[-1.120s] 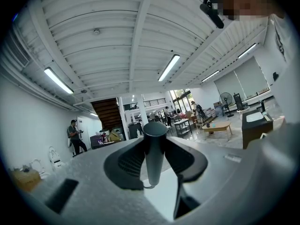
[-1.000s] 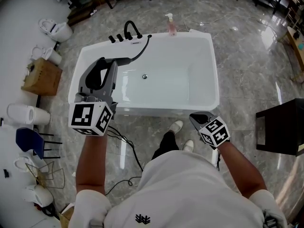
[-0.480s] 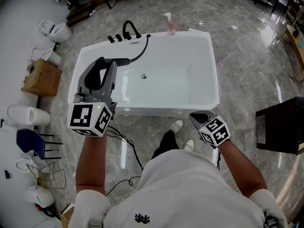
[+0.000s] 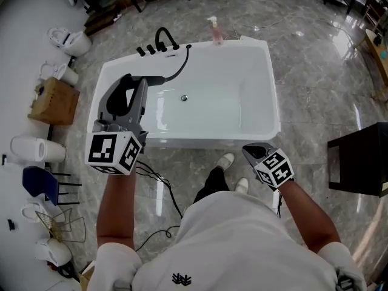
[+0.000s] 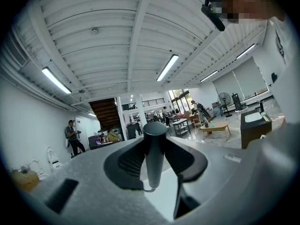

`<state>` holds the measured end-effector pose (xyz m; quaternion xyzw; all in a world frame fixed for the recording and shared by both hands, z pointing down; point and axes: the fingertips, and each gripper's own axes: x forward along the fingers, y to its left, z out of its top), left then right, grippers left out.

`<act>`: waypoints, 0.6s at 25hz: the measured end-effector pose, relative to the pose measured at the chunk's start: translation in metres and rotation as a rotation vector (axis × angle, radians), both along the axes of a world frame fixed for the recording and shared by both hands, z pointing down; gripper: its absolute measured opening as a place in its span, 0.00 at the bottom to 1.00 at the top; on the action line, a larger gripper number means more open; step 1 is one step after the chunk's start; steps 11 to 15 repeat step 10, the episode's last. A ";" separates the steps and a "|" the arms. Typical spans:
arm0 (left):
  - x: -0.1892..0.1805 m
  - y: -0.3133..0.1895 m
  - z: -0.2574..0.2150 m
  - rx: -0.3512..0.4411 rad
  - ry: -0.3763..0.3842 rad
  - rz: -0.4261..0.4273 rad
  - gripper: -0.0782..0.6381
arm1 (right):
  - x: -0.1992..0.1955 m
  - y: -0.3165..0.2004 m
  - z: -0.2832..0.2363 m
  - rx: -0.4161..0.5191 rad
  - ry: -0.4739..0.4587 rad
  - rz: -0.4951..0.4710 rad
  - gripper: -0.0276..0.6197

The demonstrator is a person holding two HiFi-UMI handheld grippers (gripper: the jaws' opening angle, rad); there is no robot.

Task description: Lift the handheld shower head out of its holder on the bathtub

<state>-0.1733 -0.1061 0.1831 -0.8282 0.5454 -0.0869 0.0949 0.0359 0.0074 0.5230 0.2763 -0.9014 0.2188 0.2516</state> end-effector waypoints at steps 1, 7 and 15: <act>0.001 -0.001 -0.001 0.001 -0.001 0.002 0.31 | 0.000 0.000 0.000 -0.001 0.001 0.000 0.06; 0.006 -0.005 -0.005 0.004 -0.004 0.008 0.31 | 0.004 -0.002 0.000 0.001 0.000 0.006 0.06; 0.009 -0.006 -0.006 0.006 -0.007 0.008 0.31 | 0.008 -0.003 0.000 0.004 -0.002 0.010 0.06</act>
